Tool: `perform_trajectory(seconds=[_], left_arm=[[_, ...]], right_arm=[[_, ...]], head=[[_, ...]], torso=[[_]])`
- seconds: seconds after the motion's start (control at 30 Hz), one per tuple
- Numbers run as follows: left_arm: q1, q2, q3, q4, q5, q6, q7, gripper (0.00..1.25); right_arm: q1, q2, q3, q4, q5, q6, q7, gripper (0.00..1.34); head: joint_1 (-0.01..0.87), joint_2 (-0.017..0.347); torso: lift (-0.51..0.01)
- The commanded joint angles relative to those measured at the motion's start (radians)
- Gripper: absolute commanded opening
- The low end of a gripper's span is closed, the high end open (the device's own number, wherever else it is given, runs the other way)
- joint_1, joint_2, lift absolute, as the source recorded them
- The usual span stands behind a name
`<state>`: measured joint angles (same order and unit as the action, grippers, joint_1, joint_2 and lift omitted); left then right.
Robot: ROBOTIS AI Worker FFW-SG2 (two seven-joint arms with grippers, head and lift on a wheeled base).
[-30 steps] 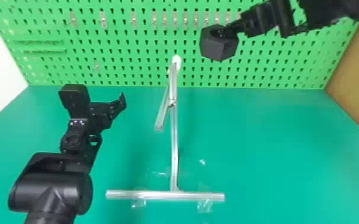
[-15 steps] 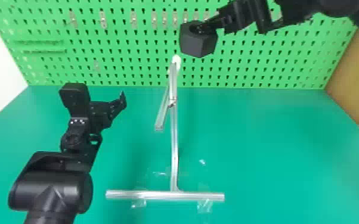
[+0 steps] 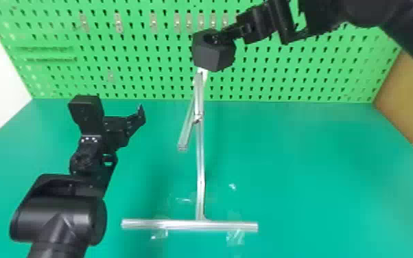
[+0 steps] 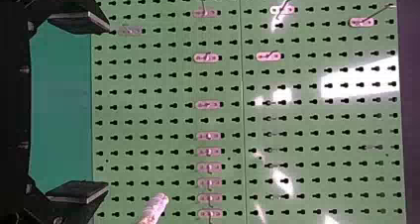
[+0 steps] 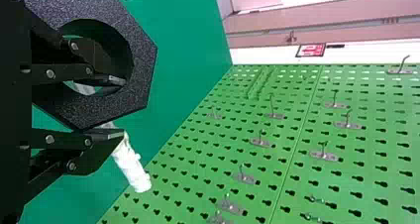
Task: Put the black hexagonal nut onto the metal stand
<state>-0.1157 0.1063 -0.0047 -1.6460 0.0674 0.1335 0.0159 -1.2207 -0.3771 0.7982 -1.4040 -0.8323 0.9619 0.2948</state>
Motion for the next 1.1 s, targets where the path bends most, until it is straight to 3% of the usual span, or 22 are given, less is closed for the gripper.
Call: perform_trajectory(seconds=[0.0,0.2,1.07], left_arm=[[-0.001,0.0,0.0,0.0,0.0,0.0,-0.001,1.09],[-0.001,0.001,-0.001,0.0,0.0,0.002,-0.001,1.09],[0.001,0.0,0.002,0.0,0.005,0.002,-0.001,1.09]], right_arm=[[0.006,0.018,0.004,0.02,-0.001,-0.02,0.01,0.2],[0.012,0.034,0.003,0.026,0.001,-0.031,0.01,0.2],[0.063,0.034,0.006,0.073,-0.002,-0.124,0.076,0.2]], head=[[0.693,0.081],[0.693,0.081],[0.693,0.081]], torso=[[-0.001],[-0.001],[-0.001]])
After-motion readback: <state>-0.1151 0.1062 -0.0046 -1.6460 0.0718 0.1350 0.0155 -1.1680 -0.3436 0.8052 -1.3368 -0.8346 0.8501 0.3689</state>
